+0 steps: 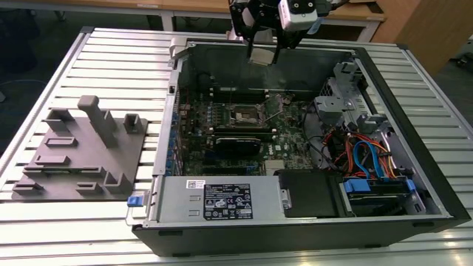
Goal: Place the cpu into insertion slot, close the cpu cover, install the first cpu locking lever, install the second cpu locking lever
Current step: 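Place the cpu into insertion slot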
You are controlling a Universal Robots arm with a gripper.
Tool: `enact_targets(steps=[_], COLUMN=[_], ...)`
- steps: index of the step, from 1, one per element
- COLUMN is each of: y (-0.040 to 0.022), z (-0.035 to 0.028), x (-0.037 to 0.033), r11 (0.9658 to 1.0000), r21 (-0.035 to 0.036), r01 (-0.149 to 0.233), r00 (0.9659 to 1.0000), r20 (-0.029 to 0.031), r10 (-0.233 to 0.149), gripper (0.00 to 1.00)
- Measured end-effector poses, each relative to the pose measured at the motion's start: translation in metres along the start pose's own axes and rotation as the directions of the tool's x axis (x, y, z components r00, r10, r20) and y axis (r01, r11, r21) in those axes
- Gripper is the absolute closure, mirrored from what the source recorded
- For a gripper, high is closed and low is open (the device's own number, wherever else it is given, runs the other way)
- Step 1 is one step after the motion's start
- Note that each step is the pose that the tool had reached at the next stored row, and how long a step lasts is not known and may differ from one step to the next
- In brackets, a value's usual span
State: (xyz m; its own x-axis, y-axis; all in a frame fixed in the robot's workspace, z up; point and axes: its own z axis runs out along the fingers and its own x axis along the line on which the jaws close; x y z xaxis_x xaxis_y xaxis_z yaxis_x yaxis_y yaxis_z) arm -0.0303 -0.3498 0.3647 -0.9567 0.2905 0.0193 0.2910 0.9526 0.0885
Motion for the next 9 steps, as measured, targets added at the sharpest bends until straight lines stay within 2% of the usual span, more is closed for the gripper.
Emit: enact_targets(steps=[9], y=[0.0000], z=[0.0000], x=[0.0000], r11=[1.0000], r21=[-0.0001], r01=[-0.001], r00=[1.0000], r20=[0.0002], r10=[0.001], gripper=[0.46])
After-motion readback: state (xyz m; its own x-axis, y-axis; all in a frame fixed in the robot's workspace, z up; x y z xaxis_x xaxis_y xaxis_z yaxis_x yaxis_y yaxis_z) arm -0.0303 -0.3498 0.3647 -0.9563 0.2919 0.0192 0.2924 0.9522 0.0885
